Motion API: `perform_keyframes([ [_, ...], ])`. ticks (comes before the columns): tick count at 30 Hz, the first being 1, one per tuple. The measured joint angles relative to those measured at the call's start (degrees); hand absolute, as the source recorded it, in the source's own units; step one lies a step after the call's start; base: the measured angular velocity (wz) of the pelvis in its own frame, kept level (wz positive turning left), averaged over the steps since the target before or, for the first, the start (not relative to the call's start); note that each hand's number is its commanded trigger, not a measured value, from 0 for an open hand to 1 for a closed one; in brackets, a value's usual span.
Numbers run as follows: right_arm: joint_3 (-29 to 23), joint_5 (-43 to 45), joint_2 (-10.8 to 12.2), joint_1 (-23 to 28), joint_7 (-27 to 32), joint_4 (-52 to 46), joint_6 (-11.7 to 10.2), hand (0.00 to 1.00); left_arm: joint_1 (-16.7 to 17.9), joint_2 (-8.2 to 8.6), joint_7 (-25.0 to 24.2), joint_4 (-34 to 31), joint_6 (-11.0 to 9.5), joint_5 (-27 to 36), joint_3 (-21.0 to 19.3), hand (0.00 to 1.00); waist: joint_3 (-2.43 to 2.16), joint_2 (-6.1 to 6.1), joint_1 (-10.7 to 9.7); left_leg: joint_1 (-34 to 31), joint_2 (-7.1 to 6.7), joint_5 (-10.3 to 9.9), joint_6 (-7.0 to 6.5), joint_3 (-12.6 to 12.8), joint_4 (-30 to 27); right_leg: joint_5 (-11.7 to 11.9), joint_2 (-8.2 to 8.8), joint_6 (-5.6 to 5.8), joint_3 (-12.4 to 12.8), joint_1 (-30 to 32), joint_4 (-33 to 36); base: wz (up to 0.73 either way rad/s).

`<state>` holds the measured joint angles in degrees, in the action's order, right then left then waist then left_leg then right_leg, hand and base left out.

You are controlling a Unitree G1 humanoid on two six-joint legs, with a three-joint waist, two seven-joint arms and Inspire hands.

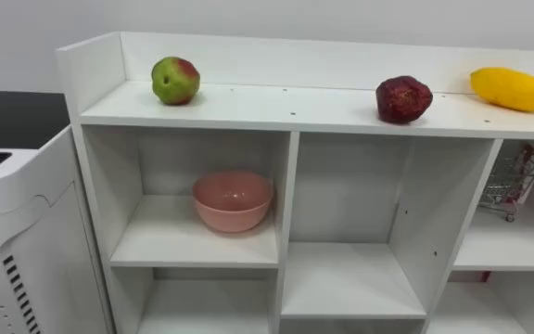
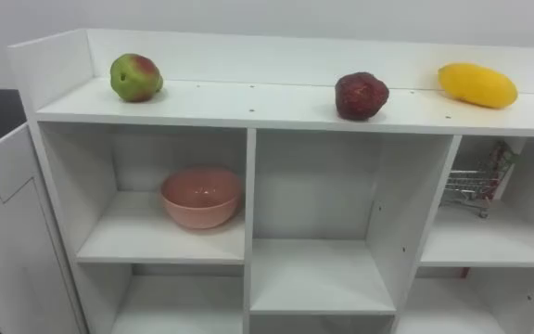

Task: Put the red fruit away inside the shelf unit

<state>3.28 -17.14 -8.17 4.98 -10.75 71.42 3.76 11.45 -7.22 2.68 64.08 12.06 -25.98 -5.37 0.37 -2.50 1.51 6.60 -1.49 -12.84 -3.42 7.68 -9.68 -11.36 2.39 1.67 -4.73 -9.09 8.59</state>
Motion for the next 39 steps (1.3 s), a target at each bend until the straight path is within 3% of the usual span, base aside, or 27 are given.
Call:
perform_keyframes([
  [10, 0.00, -0.33, 0.06, -0.46, 0.72, 0.17, -0.03, 0.00, 0.05, 0.09, 0.05, -0.08, -0.47, 0.14, 0.03, 0.00, 0.02, 0.28, -0.03, -0.02, 0.02, -0.01, 0.01, -0.07, -0.06, 0.00, 0.00, 0.00, -0.09, 0.01, 0.00, 0.00],
  [18, -0.77, -5.22, 0.90, 0.35, 6.60, 0.03, -0.06, 0.00, -0.29, 0.38, 2.06, -0.07, -1.22, -0.02, -0.14, 0.00, 0.19, 0.87, -0.55, 0.04, -0.03, -0.02, -0.01, -0.18, -0.13, 0.00, 0.04, 0.00, -0.14, -0.12, 0.01, 0.00],
  [22, -4.73, -5.10, 0.80, 0.56, 10.68, -1.54, -0.18, 0.00, -0.15, 1.07, 3.44, -0.10, -2.77, -0.05, -1.54, 0.00, 0.12, 1.65, -1.33, 0.04, -0.02, -0.03, -0.02, -0.09, 0.01, -0.01, 0.04, 0.00, -0.06, -0.03, 0.04, -0.01],
  [29, -12.99, -3.08, 0.82, -0.71, 20.25, -17.53, -1.41, 0.00, -0.53, 1.25, 5.84, -0.26, -6.20, 0.75, -3.39, 0.00, 0.26, 1.40, -1.73, 0.40, 0.07, -0.01, -0.01, 0.91, 0.08, -0.01, 0.01, 0.00, 0.21, 0.27, 0.06, -0.06],
  [31, -13.11, -1.83, 0.82, -1.31, 23.02, -25.33, -1.84, 0.00, -0.74, 1.35, 5.98, -0.33, -6.66, 0.67, -3.33, 0.00, 0.27, 1.10, -1.70, 0.26, 0.11, -0.01, -0.01, 1.24, 0.11, 0.00, -0.01, 0.00, 0.32, 0.94, 0.10, -0.12],
  [33, -13.10, -0.04, 0.80, -1.99, 26.09, -33.97, -3.87, 0.00, -0.72, 1.33, 6.90, -1.01, -7.31, 0.62, -3.13, 0.00, 0.17, 0.53, -1.91, 0.15, 0.18, -0.01, -0.01, 1.26, 0.11, 0.02, -0.06, -0.04, 0.31, 1.04, 0.10, -0.02],
  [39, -12.49, 9.35, 0.81, -1.89, 32.02, -50.76, -5.36, 0.00, -0.23, 1.09, 7.17, -1.15, -7.95, 0.44, -2.72, 0.00, -0.05, 0.08, -1.17, 0.27, 0.49, -0.17, 0.26, 1.76, 0.07, 0.12, -0.42, -0.15, 1.28, 1.11, 0.16, -0.04],
])
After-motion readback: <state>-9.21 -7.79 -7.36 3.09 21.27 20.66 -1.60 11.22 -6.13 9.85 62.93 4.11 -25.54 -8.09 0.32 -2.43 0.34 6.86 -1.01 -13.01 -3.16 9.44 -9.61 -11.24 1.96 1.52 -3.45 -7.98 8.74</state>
